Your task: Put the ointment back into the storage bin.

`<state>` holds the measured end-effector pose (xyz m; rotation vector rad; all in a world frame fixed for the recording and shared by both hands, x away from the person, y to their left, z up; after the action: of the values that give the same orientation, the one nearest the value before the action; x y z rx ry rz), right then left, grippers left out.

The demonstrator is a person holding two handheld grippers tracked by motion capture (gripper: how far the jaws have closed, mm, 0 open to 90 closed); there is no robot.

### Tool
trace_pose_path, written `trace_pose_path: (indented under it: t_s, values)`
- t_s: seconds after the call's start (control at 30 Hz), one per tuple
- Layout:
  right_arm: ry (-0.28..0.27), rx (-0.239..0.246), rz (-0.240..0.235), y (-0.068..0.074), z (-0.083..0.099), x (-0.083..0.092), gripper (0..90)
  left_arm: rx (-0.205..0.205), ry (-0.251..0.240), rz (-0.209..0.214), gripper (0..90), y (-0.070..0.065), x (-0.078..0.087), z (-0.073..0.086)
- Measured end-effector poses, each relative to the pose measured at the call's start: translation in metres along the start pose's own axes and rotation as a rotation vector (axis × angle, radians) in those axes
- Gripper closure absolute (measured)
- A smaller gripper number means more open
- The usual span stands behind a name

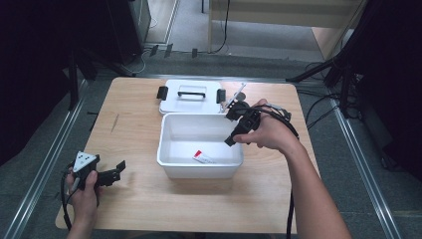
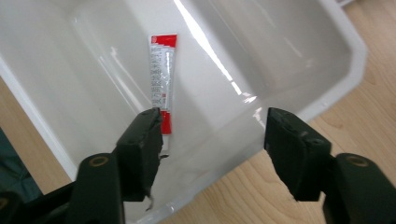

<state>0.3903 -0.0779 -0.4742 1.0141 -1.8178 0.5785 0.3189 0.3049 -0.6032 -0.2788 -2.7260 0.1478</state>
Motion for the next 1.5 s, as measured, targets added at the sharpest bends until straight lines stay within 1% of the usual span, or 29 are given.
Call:
trace_pose_path:
  t_s: [0.03, 0.13, 0.2, 0.23, 0.27, 0.33, 0.37, 0.4, 0.47, 0.57, 0.67, 0.73, 0.77, 0.83, 0.87, 1.03, 1.1, 1.2, 1.27, 1.33, 1.37, 1.47, 1.5]
  values:
    - [-0.009, -0.012, 0.006, -0.001, 0.001, 0.002, 38.2, -0.001, -0.001, -0.001, 0.0, 0.000, 0.000, 0.000]
    - [-0.037, -0.042, -0.001, -0.004, 0.003, 0.007, 37.1, -0.003, 0.001, 0.000, 0.0, 0.000, 0.000, 0.000]
    - [-0.050, -0.038, 0.017, -0.008, 0.006, 0.010, 33.9, -0.003, 0.001, 0.000, 0.0, 0.000, 0.000, 0.000]
    - [-0.059, -0.041, 0.035, -0.010, 0.008, 0.012, 30.7, -0.003, 0.001, 0.000, 0.0, 0.000, 0.000, 0.000]
    - [-0.068, -0.045, 0.044, -0.011, 0.010, 0.013, 27.9, -0.004, 0.002, 0.000, 0.0, 0.000, 0.000, 0.000]
    - [-0.082, -0.056, 0.049, -0.014, 0.014, 0.016, 17.7, -0.005, 0.002, 0.000, 0.0, 0.000, 0.000, 0.000]
    - [-0.097, -0.062, 0.052, -0.015, 0.018, 0.018, 14.2, -0.006, 0.003, 0.000, 0.0, 0.000, 0.000, 0.000]
    - [-0.108, -0.068, 0.053, -0.016, 0.019, 0.019, 13.2, -0.006, 0.002, 0.000, 0.0, 0.000, 0.000, 0.000]
    - [-0.141, -0.073, 0.067, -0.020, 0.022, 0.023, 13.2, -0.005, 0.001, -0.001, 0.0, 0.000, 0.000, 0.000]
    - [-0.203, -0.115, 0.101, -0.029, 0.029, 0.029, 12.1, -0.006, 0.001, -0.002, 0.0, 0.000, 0.000, 0.000]
    - [-0.259, -0.136, 0.142, -0.037, 0.036, 0.033, 5.5, -0.009, 0.003, -0.002, 0.0, 0.000, 0.000, 0.000]
    - [-0.308, -0.157, 0.167, -0.042, 0.042, 0.035, 0.0, -0.011, 0.006, -0.002, 0.0, 0.000, 0.000, 0.000]
    - [-0.337, -0.178, 0.183, -0.044, 0.045, 0.037, 0.0, -0.011, 0.006, -0.003, 0.0, 0.000, 0.000, 0.000]
    - [-0.378, -0.194, 0.196, -0.047, 0.051, 0.038, 0.0, -0.011, 0.005, -0.003, 0.0, 0.000, 0.000, 0.000]
    - [-0.389, -0.199, 0.196, -0.047, 0.054, 0.037, 0.0, -0.011, 0.006, -0.003, 0.0, 0.000, 0.000, 0.000]
    - [-0.450, -0.235, 0.254, -0.054, 0.077, 0.030, 0.0, -0.012, 0.006, -0.003, 0.0, 0.000, 0.000, 0.000]
    - [-0.475, -0.252, 0.266, -0.057, 0.084, 0.027, 0.0, -0.011, 0.006, -0.003, 0.0, 0.000, 0.000, 0.000]
    - [-0.511, -0.278, 0.268, -0.060, 0.095, 0.021, 0.0, -0.011, 0.006, -0.003, 0.0, 0.000, 0.000, 0.000]
    - [-0.528, -0.288, 0.287, -0.062, 0.104, 0.016, 0.0, -0.012, 0.006, -0.004, 0.0, 0.000, 0.000, 0.000]
    - [-0.541, -0.300, 0.290, -0.063, 0.112, 0.011, 0.0, -0.011, 0.007, -0.004, 0.0, 0.000, 0.000, 0.000]
    - [-0.549, -0.310, 0.304, -0.065, 0.117, 0.009, 0.0, -0.011, 0.006, -0.003, 0.0, 0.000, 0.000, 0.000]
    - [-0.564, -0.332, 0.296, -0.066, 0.127, 0.003, 0.0, -0.011, 0.006, -0.002, 0.0, 0.000, 0.000, 0.000]
    - [-0.573, -0.342, 0.304, -0.068, 0.132, 0.001, 0.0, -0.011, 0.006, -0.002, 0.0, 0.000, 0.000, 0.000]
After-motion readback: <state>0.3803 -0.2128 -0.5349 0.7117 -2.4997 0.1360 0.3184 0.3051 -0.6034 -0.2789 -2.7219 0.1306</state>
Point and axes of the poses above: each handheld gripper's, and its own axes: x roughly backward along the jaws, z roughly out of its underside, y roughly to its left, the point moved 10 cm from there along -x, roughly forward along the jaws, and after that the axes turned 9 degrees about -y, right-handed, at the moved point
